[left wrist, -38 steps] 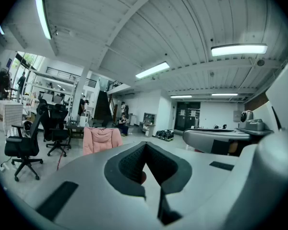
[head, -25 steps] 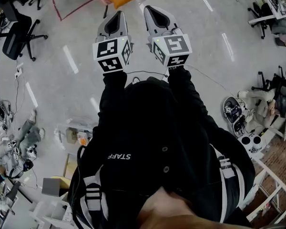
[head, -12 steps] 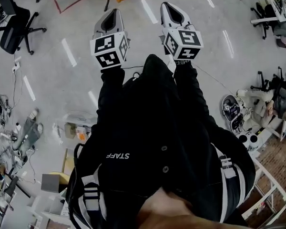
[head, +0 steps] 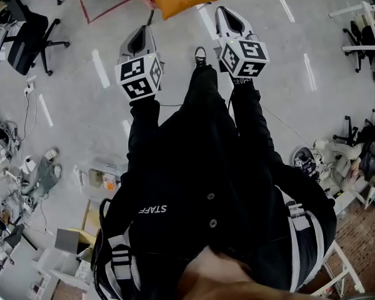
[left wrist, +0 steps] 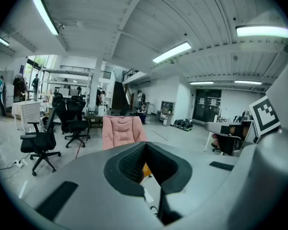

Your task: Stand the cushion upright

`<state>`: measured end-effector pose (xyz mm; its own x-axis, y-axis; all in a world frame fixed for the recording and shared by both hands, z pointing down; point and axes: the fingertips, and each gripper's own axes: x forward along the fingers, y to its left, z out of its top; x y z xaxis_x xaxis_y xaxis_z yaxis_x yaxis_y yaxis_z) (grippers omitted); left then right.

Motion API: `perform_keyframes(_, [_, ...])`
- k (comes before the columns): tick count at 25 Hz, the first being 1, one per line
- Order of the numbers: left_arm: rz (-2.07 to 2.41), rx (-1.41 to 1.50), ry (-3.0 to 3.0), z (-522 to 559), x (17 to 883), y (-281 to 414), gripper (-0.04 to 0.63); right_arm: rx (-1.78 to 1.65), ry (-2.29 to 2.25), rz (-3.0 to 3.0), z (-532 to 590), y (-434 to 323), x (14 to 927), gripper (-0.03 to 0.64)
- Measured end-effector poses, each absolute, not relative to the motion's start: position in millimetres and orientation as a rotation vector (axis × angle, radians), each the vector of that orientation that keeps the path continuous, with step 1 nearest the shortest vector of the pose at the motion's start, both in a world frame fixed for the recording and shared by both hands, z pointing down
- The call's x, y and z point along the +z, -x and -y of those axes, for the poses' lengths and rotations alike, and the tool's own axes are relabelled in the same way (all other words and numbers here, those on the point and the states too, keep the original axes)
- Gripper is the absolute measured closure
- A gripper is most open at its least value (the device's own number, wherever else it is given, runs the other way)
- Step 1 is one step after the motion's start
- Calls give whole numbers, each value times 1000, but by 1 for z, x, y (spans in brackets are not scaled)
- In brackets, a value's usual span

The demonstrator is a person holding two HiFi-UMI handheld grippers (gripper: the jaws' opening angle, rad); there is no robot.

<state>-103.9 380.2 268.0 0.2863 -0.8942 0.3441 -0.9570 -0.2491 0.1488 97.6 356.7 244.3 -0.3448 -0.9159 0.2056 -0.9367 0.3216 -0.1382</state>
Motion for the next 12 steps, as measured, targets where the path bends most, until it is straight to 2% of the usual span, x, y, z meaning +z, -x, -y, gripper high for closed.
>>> perform_keyframes(12, [1718,227,-2195,-120,273,36,594,366,-1551,2538,-92,-150,254,603])
